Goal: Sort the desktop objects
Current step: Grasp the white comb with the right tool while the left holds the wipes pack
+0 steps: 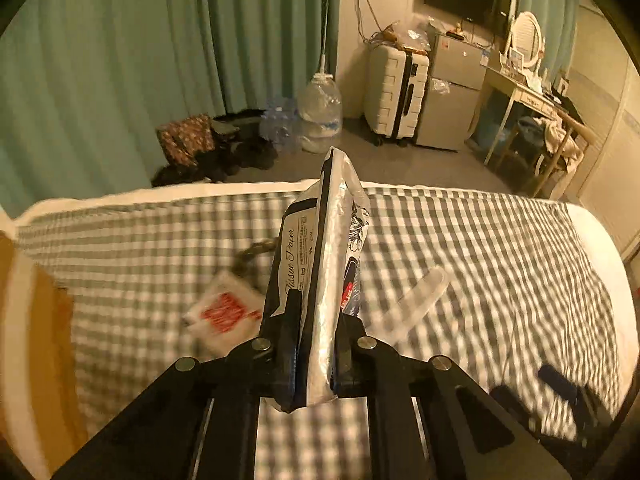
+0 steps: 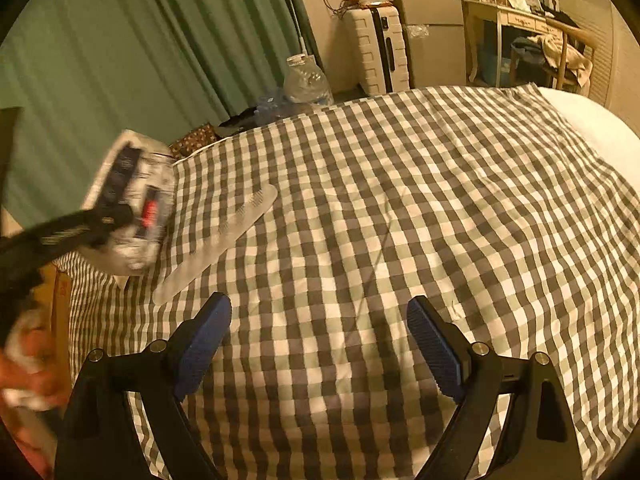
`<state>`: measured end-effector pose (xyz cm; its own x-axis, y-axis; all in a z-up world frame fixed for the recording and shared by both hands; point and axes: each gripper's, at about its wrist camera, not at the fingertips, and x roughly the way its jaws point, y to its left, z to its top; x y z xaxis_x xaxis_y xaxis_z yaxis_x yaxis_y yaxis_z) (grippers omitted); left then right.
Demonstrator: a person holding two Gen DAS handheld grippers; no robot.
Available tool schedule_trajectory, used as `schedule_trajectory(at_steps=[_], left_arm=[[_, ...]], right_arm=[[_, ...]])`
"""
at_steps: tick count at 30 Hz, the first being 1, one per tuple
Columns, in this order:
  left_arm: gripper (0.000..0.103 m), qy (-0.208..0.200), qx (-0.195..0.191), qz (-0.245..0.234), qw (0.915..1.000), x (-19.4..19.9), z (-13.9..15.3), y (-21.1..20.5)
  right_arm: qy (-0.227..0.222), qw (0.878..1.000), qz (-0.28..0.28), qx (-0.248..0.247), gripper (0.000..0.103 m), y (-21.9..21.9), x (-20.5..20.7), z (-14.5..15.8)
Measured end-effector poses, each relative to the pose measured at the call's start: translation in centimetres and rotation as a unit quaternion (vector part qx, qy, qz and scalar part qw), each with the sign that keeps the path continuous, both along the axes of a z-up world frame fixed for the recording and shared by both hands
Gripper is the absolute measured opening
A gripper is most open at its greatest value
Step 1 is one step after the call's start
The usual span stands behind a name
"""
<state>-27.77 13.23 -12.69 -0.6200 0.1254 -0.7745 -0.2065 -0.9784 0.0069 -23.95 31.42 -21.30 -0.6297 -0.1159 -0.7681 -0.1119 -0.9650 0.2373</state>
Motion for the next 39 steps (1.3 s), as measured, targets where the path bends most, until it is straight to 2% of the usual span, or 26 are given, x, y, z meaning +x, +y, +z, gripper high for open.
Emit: schedule_trajectory(at_steps=[2, 5, 11, 15, 20, 22, 24, 26, 27, 32, 36, 39], left_arm=[[0.011, 0.01, -0.01, 0.009, 0.9999, 1.9, 1.0, -1.7], [0.011, 0.012, 0.004, 0.034, 0.9994, 4.2, 1.5, -4.4], [0.011, -0.01, 0.031, 0.09, 0.9954, 5.9, -0.1, -9.9], [0.011, -0.016, 0.036, 0.114, 0.9927, 5.0, -1.4, -11.0], [0.011, -0.041, 0.042, 0.119, 0.9912, 3.0, -3.5, -11.9], [0.011, -0.05, 0.043, 0.118, 0.9909, 2.2, -4.2, -12.1], [0.011, -0.057, 0.045, 0.117, 0.9905, 1.7, -4.7, -12.2], [0.011, -0.062, 0.044, 0.116, 0.9904, 1.5, -5.0, -12.4], [0.011, -0.063, 0.045, 0.116, 0.9903, 1.6, -5.1, -12.5], [0.011, -0.055, 0.051, 0.107, 0.9915, 2.8, -3.6, -12.8], [0.011, -0.042, 0.065, 0.088, 0.9931, 4.7, -1.0, -12.3], [0.011, -0.025, 0.068, 0.077, 0.9944, 6.8, 1.4, -11.7]], right_arm=[[0.004, 1.0, 0.004, -0.001, 0.09, -0.5, 0.6, 0.3], [0.007, 1.0, 0.012, -0.017, 0.09, -1.8, 1.5, 1.0], [0.017, 0.999, 0.046, 0.013, 0.09, -6.7, 0.5, 2.3], [-0.011, 0.999, 0.039, 0.013, 0.086, -9.2, -2.5, 0.7], [-0.066, 0.998, -0.009, -0.011, 0.075, -10.3, -6.6, -3.0], [-0.06, 0.998, -0.03, -0.008, 0.075, -10.5, -7.5, -3.2], [-0.048, 0.998, -0.031, 0.008, 0.068, -11.1, -8.6, -2.8], [-0.05, 0.997, -0.014, 0.054, 0.044, -11.9, -9.8, -2.9], [-0.049, 0.997, -0.005, 0.064, 0.042, -12.1, -10.0, -3.0], [-0.046, 0.996, 0.033, 0.068, 0.026, -11.5, -7.7, -2.4], [-0.053, 0.997, 0.039, 0.044, 0.026, -9.8, -3.2, -0.6], [-0.044, 0.998, 0.051, 0.0, 0.026, -8.8, 0.2, 1.9]])
